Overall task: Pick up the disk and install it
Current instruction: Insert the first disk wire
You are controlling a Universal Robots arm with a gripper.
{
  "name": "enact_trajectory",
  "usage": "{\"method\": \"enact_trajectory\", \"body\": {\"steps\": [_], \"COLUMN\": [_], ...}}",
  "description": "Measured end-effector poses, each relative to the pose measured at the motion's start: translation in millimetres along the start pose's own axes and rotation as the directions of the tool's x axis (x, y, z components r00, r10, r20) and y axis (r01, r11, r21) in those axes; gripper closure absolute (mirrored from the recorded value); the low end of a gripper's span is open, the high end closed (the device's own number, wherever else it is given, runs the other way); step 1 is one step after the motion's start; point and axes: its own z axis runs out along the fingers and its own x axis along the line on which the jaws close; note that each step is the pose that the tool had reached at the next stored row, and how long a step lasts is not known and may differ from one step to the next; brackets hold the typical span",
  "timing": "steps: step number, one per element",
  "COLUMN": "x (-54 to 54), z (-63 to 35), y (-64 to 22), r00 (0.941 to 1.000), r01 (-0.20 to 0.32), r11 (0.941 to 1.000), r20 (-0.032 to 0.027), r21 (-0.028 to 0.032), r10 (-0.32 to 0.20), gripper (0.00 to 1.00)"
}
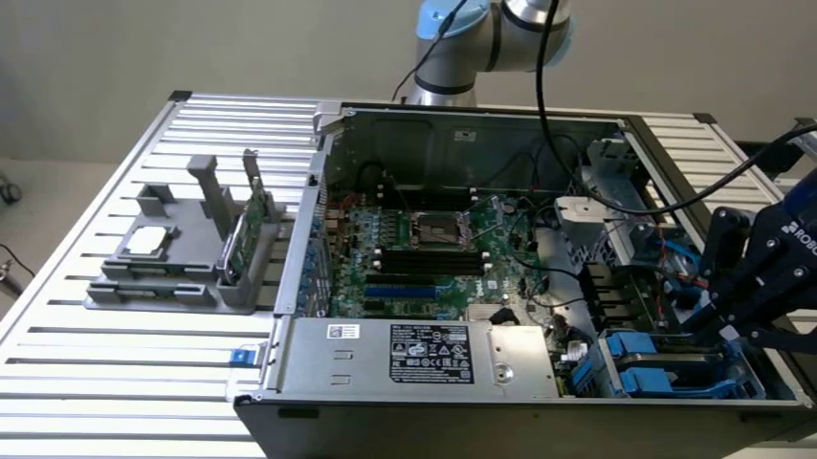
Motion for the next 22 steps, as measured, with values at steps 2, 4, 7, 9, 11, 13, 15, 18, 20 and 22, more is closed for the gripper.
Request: {"method": "enact_trajectory", "body": {"steps": [2, 4, 7, 9, 11, 13, 15, 18, 20, 22], "x": [2.3, 5.0, 8.2, 10.0, 12.0, 13.4, 14.0, 14.1, 15.8, 16.6], "z": [0.4, 1.0, 3.1, 5.0, 6.7, 7.7, 8.0, 8.0, 7.9, 7.9], "y": [0.4, 0.7, 1.5, 2.0, 2.5, 2.8, 2.9, 2.9, 3.0, 3.1], "r00": [0.9999, 0.9998, 0.9996, 0.9993, 0.9991, 0.9987, 0.9983, 0.9981, 0.9980, 0.9978], "r01": [-0.004, -0.007, -0.013, -0.018, -0.023, -0.028, -0.032, -0.033, -0.037, -0.045], "r11": [1.0000, 1.0000, 0.9999, 0.9998, 0.9997, 0.9996, 0.9995, 0.9994, 0.9993, 0.9990], "r20": [0.0101, 0.0187, 0.0266, 0.0314, 0.0364, 0.0426, 0.0494, 0.0523, 0.0517, 0.0500], "r21": [0.0009, 0.0015, 0.0023, 0.0028, 0.0032, 0.0037, 0.0041, 0.0043, 0.0045, 0.0048], "r10": [0.004, 0.007, 0.013, 0.018, 0.023, 0.028, 0.032, 0.033, 0.037, 0.044], "gripper": [0.83, 0.83, 0.83, 0.83, 0.83, 0.83, 0.83, 0.83, 0.83, 0.83]}}
